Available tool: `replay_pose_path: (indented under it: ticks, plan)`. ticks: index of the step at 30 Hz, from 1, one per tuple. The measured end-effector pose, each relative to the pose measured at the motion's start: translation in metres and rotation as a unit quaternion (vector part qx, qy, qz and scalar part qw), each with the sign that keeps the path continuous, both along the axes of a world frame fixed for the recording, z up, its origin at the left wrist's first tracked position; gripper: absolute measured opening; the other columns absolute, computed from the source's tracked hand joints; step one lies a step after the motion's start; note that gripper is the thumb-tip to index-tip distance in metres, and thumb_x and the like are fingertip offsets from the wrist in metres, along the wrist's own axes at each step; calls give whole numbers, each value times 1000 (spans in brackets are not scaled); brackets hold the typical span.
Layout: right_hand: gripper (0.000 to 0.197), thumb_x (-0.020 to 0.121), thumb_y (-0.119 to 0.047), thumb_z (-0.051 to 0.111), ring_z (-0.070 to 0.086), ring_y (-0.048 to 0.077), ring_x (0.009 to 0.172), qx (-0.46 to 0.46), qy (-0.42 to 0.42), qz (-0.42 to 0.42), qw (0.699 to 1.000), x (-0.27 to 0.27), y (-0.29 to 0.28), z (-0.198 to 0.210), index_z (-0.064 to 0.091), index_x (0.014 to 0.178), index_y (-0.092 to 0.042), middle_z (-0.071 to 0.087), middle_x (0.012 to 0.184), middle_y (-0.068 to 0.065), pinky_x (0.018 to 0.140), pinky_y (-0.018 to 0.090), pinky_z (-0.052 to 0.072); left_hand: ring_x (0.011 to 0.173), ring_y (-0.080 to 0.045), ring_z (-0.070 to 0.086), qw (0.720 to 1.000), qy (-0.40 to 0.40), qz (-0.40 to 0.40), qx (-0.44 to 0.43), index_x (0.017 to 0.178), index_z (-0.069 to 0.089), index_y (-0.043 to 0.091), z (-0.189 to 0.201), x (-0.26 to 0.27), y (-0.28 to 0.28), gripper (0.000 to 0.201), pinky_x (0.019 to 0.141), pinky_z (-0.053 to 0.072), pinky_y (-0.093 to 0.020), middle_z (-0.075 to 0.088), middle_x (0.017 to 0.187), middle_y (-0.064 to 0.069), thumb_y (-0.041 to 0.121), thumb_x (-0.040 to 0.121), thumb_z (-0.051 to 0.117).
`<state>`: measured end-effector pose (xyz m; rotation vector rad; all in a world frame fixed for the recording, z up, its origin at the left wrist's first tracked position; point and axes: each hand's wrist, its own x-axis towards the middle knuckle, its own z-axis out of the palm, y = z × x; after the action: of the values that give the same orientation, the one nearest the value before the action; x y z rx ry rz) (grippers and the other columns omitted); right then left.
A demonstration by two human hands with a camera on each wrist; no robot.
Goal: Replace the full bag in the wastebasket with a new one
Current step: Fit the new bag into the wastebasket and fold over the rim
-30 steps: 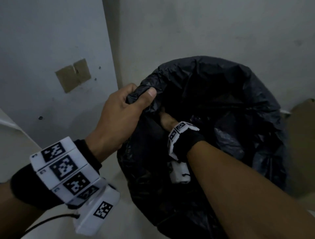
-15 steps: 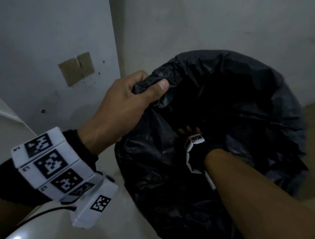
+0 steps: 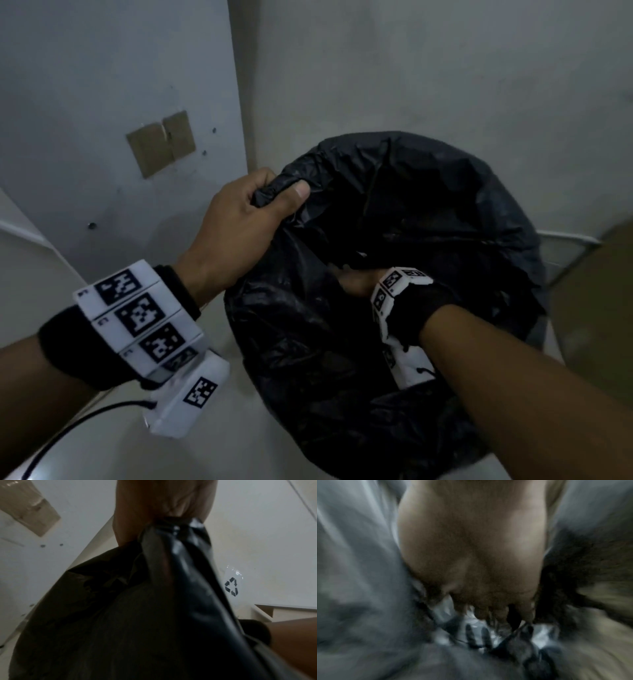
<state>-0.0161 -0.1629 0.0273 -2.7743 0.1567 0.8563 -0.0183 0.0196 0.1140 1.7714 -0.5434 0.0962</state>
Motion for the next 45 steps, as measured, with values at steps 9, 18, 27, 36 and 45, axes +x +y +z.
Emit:
replay_pose_path:
  ticks: [9, 18, 27, 36, 45]
  plan:
    - [48, 107, -20, 18, 6, 25, 150, 138, 21, -45, 989, -30, 67, 25, 13, 152, -4, 3, 163, 10, 116, 29, 13, 55, -9, 43, 998, -46, 39, 5, 66, 44, 19, -1, 8, 8, 36, 60, 37, -28, 45, 57, 9, 37, 93, 59]
    - [52, 106, -30, 24, 13, 28, 149, 69, 0, 77, 995, -14, 45, 12, 13, 154, -12, 11, 162, 12, 121, 39, 13, 71, -40, 53, 996, -53, 72, -29, 85, 45, -6, -4, 17, 18, 56, 66, 45, -50, 49, 83, -32, 48, 91, 57]
    - [36, 94, -45, 46, 57, 27, 114, 16, -413, 121, 902, -11, 3, 69, 55, 127, -33, 60, 125, -3, 91, 39, 48, 90, -26, 69, 970, 164, 143, -109, 106, 63, 3, -28, 41, 31, 44, 83, 56, -41, 71, 101, -11, 44, 89, 62]
    - [73, 86, -47, 58, 35, 39, 130, -114, -458, -99, 876, -14, -52, 43, 24, 149, -35, 30, 151, 8, 99, 52, 35, 76, -12, 72, 949, 262, 121, -124, 98, 68, 15, -28, 64, 46, 21, 69, 57, -25, 73, 91, 2, 33, 93, 60]
    - [76, 85, -3, 42, 58, 38, 107, 209, -398, -286, 846, 13, -69, 32, 22, 151, -37, 57, 130, 18, 77, 34, 42, 89, -9, 69, 923, 290, 110, -227, 115, 63, 16, -21, 59, 30, 57, 76, 55, -25, 72, 106, 4, 54, 99, 24]
